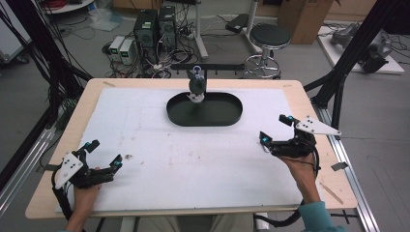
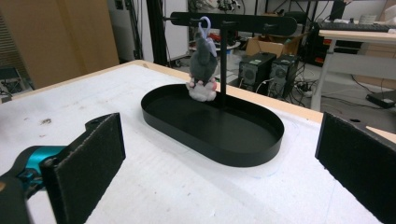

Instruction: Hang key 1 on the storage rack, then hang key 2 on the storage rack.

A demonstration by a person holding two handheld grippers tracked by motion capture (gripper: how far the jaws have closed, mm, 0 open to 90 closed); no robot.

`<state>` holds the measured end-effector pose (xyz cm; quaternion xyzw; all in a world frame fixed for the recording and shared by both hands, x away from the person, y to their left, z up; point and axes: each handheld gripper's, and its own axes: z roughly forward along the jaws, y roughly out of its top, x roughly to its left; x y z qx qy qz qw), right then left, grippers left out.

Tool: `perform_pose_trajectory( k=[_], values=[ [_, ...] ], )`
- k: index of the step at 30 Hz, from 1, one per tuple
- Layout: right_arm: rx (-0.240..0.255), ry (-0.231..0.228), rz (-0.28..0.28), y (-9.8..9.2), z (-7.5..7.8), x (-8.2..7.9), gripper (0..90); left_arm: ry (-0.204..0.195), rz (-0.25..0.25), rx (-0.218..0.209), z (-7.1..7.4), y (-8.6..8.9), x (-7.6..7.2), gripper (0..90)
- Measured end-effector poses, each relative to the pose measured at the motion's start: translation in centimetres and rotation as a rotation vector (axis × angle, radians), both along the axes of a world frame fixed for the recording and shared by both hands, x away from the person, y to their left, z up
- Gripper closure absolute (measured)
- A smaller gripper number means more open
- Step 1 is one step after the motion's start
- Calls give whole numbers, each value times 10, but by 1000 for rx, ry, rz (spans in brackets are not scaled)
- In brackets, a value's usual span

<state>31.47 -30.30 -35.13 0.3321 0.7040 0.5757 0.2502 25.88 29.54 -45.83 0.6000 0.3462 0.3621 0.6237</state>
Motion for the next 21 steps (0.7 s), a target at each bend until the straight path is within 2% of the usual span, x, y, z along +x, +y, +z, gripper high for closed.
perform_pose_trajectory(
  k=[2, 8, 14, 21],
  values=[
    [-8, 11, -4, -2, -2, -1, 6, -2, -1, 4, 0, 0, 0, 23],
    [6, -4, -12, -7, 1, -4, 7, -4, 1, 0, 0, 0, 0, 23],
    [-26, 5, -7, -7, 1, -1, 7, -2, 0, 0, 0, 0, 0, 23],
    [-60, 37, -5, -5, -1, 5, 7, -1, 0, 3, 0, 0, 0, 23]
  ],
)
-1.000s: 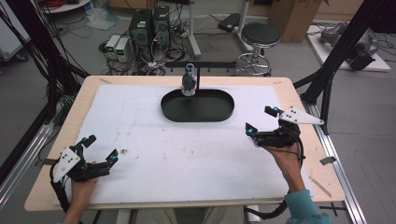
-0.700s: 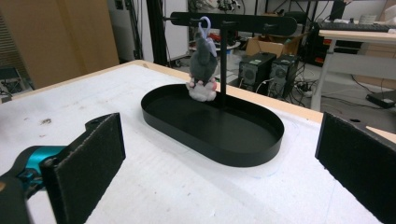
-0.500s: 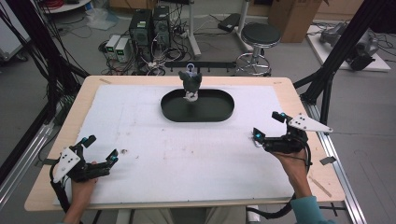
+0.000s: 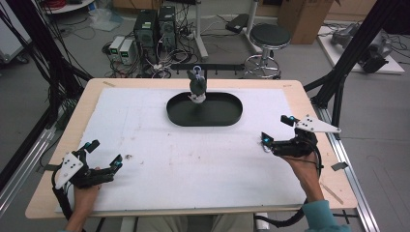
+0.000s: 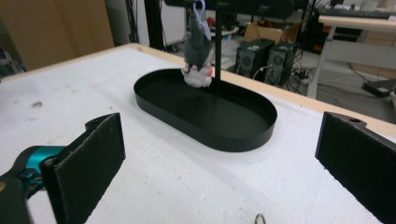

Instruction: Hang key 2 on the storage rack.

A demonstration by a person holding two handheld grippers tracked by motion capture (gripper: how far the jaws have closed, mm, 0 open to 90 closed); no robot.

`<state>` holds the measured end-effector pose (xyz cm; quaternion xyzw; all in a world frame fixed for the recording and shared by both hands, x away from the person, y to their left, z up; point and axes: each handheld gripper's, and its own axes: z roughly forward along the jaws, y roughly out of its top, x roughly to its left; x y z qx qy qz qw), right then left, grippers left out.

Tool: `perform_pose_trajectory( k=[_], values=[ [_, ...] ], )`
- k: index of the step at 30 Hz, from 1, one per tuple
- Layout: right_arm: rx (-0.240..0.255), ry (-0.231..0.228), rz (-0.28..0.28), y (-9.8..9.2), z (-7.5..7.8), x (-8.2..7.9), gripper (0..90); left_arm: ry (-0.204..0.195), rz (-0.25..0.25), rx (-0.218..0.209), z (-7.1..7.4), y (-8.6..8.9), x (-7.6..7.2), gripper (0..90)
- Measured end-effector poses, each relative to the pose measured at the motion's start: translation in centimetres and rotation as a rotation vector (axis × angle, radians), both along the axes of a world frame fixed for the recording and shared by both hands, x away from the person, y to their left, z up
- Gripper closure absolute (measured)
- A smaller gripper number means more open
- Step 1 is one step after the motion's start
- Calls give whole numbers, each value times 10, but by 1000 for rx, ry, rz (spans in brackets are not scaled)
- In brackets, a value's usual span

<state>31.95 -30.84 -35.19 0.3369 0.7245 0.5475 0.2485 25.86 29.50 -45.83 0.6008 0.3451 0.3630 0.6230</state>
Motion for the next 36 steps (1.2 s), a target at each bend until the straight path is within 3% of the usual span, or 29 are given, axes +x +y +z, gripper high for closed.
perform_pose_trajectory(
  k=[9, 18, 25, 36],
  values=[
    [-86, 88, 3, 2, 0, 17, 8, -3, 1, 1, 0, 0, 0, 23],
    [-226, 198, 0, 10, 1, 38, 19, -3, 2, -4, 0, 0, 0, 23],
    [-319, 274, 28, 17, -3, 51, 46, -3, 2, -4, 0, 0, 0, 23],
    [-402, 363, -3, 15, -13, 66, 68, -2, 2, -4, 0, 0, 0, 23]
  ],
)
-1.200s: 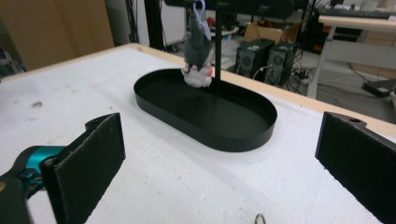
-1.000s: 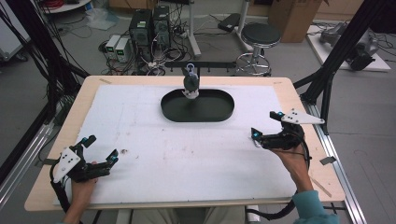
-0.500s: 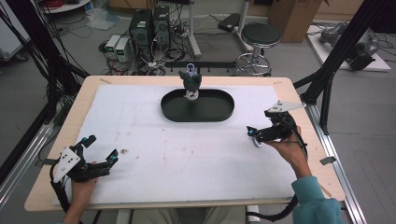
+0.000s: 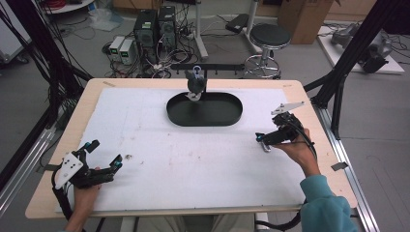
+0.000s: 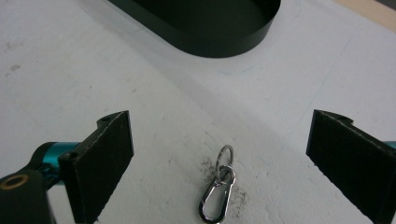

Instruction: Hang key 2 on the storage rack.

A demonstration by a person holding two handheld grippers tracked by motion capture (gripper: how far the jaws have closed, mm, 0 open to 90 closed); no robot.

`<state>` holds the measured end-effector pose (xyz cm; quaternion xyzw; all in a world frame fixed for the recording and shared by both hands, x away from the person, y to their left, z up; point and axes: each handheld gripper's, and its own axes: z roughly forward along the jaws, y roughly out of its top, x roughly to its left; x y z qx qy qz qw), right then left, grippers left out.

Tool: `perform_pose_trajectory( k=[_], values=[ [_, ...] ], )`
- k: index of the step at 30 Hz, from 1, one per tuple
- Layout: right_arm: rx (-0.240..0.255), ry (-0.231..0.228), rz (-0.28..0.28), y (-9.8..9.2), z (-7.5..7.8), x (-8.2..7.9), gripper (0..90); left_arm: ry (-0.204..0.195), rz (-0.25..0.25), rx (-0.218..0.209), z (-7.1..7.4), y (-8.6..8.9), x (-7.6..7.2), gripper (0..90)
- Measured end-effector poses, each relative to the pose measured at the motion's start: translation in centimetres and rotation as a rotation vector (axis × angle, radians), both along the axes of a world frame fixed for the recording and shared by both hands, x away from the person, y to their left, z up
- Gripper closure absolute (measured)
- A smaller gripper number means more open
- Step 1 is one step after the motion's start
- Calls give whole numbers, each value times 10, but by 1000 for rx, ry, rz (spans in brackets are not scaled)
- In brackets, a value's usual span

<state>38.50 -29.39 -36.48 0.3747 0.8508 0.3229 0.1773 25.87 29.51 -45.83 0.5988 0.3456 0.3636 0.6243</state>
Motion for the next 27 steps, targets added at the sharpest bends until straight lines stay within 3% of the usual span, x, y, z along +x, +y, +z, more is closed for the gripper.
perform_pose_trajectory(
  k=[3, 11, 19, 27],
  values=[
    [-24, 24, 6, 0, -2, 2, 137, 0, 0, 0, 0, 0, 0, 23],
    [-95, 78, -5, 3, -10, 6, 174, 1, -1, 0, 0, 0, 0, 23],
    [-150, 130, -13, 6, -16, 11, 349, 1, -1, 2, 0, 0, 0, 23],
    [-209, 146, -18, 10, -22, 17, 502, 1, -1, 0, 0, 0, 0, 23]
  ],
)
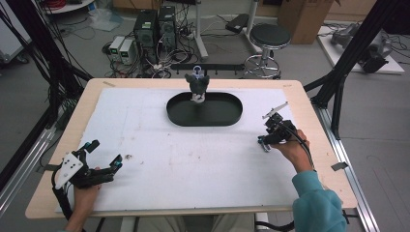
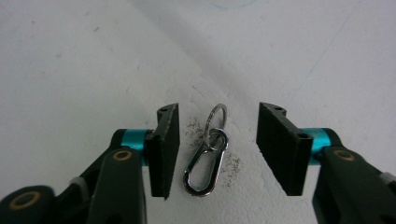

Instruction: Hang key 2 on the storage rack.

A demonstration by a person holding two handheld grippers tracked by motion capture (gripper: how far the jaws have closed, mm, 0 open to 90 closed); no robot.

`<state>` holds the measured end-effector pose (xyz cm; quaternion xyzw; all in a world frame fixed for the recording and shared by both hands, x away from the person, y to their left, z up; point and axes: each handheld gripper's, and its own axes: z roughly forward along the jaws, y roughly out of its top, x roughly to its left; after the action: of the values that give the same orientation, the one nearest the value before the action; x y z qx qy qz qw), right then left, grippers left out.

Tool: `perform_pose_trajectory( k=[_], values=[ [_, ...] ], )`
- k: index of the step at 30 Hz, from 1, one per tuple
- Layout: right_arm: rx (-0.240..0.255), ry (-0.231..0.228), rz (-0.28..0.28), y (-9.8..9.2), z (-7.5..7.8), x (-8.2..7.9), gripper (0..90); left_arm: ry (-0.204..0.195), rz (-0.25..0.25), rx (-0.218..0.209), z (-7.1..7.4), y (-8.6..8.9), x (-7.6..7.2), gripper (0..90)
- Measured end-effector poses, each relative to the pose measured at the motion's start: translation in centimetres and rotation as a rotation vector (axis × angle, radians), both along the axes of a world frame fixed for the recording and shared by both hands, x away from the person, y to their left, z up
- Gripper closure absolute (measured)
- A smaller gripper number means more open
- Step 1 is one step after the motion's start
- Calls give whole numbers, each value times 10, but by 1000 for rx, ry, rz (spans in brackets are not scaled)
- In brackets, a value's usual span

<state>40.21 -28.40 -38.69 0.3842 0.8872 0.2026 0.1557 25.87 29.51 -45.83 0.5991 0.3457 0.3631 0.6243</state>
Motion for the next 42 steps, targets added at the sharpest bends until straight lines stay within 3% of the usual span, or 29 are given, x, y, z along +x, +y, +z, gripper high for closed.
perform_pose_trajectory(
  k=[7, 14, 29, 36, 42],
  values=[
    [-72, 19, -13, 6, -6, 2, 614, 0, 1, 0, 0, 0, 0, 23],
    [-98, 43, -19, 8, -10, 4, 703, 0, 0, 0, 0, 0, 0, 23],
    [-81, 95, -51, 8, -14, 9, 842, -1, 0, 0, 0, 0, 0, 23],
    [-92, 88, -55, 7, -14, 10, 868, 0, 1, 0, 0, 0, 0, 23],
    [-59, 110, -82, 4, -13, 11, 881, 0, 1, 0, 0, 0, 0, 23]
  ],
)
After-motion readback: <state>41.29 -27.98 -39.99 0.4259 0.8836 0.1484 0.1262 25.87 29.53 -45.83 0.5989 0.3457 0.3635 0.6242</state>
